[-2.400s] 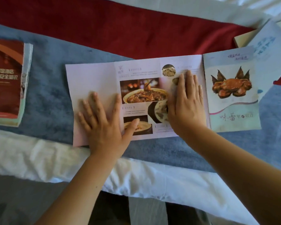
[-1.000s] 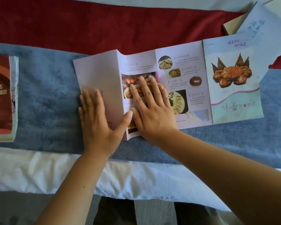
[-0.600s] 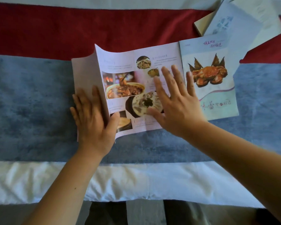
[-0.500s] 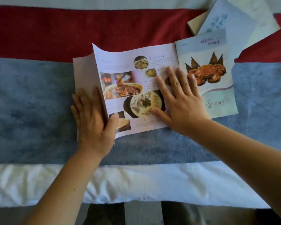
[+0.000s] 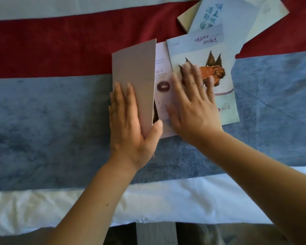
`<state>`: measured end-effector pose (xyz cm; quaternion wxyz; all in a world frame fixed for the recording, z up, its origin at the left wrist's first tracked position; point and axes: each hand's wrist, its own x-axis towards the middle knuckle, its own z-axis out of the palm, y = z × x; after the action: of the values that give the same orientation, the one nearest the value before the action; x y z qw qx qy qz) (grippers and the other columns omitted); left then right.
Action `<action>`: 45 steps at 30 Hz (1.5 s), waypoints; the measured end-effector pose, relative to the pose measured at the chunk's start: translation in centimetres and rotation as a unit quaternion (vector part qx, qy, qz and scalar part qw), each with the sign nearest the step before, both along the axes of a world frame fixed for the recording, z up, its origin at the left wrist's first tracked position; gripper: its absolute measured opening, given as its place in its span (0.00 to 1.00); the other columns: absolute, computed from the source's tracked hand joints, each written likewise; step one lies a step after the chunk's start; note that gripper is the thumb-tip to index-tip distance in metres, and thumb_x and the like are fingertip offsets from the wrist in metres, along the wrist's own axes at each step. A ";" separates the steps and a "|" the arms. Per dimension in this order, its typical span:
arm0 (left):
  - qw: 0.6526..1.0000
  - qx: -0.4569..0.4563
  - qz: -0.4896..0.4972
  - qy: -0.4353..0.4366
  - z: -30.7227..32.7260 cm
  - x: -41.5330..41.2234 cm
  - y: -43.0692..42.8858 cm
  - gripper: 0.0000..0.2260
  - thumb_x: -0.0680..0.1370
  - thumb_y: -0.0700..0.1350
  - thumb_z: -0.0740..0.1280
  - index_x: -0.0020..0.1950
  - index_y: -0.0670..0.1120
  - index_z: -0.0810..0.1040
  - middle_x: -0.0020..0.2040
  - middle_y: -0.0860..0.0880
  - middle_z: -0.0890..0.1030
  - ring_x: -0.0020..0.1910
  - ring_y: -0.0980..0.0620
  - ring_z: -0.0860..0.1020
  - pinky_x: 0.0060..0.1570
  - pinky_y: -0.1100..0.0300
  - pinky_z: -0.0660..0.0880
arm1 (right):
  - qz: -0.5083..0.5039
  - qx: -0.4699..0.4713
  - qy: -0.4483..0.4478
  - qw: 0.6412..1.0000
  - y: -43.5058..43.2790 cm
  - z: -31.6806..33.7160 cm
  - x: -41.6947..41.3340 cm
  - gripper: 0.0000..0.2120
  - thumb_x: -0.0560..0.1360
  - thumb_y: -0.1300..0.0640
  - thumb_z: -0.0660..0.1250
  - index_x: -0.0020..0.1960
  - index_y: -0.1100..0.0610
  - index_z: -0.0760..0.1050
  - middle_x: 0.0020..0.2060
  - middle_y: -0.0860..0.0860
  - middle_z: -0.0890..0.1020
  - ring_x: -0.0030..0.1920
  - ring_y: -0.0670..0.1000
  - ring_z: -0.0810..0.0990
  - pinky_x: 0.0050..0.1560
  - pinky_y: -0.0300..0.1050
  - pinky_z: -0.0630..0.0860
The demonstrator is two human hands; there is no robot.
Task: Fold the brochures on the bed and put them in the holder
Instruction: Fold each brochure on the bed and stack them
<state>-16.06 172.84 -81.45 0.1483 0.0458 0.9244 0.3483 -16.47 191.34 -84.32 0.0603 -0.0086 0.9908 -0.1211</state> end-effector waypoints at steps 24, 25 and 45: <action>0.953 -0.288 -0.060 0.073 -4.7 -0.1 4.7 0.37 0.81 0.70 0.40 0.85 0.51 0.45 0.84 0.39 0.45 0.82 0.34 0.43 0.78 0.34 0.41 | -0.003 -0.012 -0.002 1.000 4.5 -0.9 2.4 0.43 0.80 0.31 0.52 0.85 0.54 0.46 0.84 0.56 0.46 0.84 0.58 0.41 0.82 0.62 0.44; 0.951 -0.294 -0.061 0.076 -4.7 -0.3 4.0 0.36 0.81 0.69 0.38 0.85 0.51 0.45 0.84 0.40 0.45 0.83 0.35 0.43 0.78 0.33 0.41 | -0.002 -0.012 -0.006 1.000 4.5 -0.9 2.4 0.43 0.80 0.31 0.53 0.85 0.54 0.45 0.84 0.56 0.45 0.84 0.58 0.41 0.82 0.62 0.43; 0.959 -0.282 0.012 0.034 -3.7 0.0 -5.2 0.30 0.84 0.61 0.47 0.85 0.54 0.46 0.84 0.41 0.42 0.83 0.37 0.41 0.78 0.33 0.43 | 0.056 -0.065 -0.074 0.994 -6.8 0.1 1.2 0.41 0.80 0.34 0.53 0.85 0.53 0.44 0.84 0.54 0.41 0.83 0.56 0.36 0.82 0.58 0.37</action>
<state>-16.10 167.64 -85.12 0.1193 0.0033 0.9902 0.0729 -15.26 184.57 -84.20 0.1391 -0.0591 0.9717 -0.1817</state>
